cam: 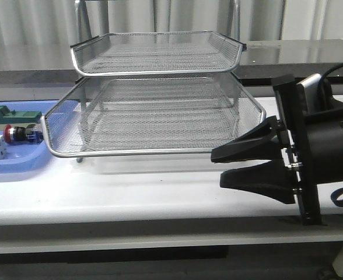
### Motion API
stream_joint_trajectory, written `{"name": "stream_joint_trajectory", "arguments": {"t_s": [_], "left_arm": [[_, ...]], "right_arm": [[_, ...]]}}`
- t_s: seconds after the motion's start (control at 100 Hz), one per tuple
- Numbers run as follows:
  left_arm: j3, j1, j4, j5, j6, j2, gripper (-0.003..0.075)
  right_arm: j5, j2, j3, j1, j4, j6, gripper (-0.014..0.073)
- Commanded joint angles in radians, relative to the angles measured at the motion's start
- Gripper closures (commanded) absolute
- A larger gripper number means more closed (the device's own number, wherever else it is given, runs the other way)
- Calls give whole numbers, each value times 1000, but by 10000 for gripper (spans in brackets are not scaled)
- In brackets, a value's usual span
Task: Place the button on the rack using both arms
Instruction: 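Grip the middle tier with the right gripper and pull it toward the robot, then release the middle tier and withdraw the right gripper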
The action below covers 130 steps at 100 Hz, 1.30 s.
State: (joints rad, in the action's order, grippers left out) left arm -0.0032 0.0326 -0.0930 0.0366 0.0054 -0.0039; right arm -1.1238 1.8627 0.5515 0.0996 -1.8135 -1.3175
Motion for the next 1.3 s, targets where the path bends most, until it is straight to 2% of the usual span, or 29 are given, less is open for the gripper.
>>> {"name": "stream_joint_trajectory", "arguments": {"t_s": [0.0, 0.14, 0.24, 0.38, 0.59, 0.8, 1.08, 1.29], "left_arm": [[56, -1, 8, -83, -5, -33, 741], [56, -1, 8, -83, -5, -33, 741], [56, -1, 8, -83, -5, -33, 741], [56, -1, 8, -83, -5, -33, 741], [56, -1, 8, -83, -5, -33, 741], [56, -1, 8, -83, -5, -33, 741], [56, -1, 8, -83, -5, -33, 741], [56, -1, 8, -83, -5, -33, 741]], "right_arm": [[-113, -40, 8, -3, -119, -19, 291], [-104, -83, 6, -3, -95, -12, 291], [-11, -150, 6, -3, -43, 40, 291], [170, -273, 6, -3, 131, 160, 291], [269, -485, 6, -3, 401, 382, 291], [337, -688, 39, -3, 752, 645, 291], [269, -895, 210, -3, 1404, 1096, 291], [233, -1052, 294, -3, 1714, 1317, 291]]}}
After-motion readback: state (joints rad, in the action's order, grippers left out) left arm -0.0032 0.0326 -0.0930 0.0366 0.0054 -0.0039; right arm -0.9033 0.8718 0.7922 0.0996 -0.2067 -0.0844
